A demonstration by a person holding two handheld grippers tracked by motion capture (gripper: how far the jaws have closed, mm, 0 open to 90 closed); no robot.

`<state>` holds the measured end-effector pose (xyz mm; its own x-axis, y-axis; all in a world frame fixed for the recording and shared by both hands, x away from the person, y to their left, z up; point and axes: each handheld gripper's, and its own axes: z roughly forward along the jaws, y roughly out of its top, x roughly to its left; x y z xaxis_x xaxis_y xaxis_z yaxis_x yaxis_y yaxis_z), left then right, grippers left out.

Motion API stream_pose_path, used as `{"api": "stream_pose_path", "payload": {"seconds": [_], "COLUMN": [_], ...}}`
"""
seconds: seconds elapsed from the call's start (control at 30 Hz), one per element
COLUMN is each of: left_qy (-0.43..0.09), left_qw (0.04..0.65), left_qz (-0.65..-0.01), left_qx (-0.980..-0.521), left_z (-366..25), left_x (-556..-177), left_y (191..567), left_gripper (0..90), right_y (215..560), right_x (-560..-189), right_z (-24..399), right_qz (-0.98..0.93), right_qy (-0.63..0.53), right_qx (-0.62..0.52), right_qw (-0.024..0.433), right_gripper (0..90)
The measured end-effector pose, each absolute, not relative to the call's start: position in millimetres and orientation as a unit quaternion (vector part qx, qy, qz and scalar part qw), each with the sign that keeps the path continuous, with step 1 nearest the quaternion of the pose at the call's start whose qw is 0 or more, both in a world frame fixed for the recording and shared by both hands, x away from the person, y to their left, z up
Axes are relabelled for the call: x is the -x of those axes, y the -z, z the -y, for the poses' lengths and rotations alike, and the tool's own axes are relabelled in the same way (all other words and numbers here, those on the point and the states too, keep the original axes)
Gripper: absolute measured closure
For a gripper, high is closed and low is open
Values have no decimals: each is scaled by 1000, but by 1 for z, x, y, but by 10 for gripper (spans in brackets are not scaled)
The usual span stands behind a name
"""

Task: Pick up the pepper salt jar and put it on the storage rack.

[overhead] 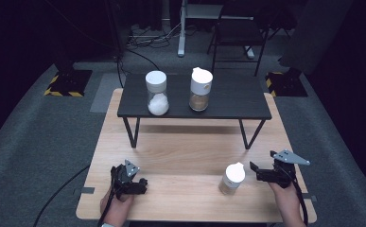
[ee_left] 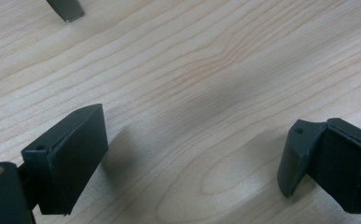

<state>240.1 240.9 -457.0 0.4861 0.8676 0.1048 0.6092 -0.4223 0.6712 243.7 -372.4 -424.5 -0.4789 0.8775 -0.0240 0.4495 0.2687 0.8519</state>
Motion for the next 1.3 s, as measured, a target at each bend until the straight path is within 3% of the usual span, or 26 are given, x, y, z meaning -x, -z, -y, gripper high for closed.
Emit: {"api": "stream_pose_path", "payload": {"seconds": [0.4,1.3], "left_qy": [-225,-225], "left_qw": [287,286], "left_qz": [-454,-455], "left_qx": [-813,-812], "left_z": [-241,-241], "left_x": [-240,-240], "left_y": [457,457], "left_gripper": [59,58], "right_y": [461,456], "right_x": [-252,-262], "right_z": [376,368], "right_qz": [-769,-783], "right_qy": [-370,-329], "right_qx": [-468,-482], "right_qw": [230,215], "right_gripper": [25,18]}}
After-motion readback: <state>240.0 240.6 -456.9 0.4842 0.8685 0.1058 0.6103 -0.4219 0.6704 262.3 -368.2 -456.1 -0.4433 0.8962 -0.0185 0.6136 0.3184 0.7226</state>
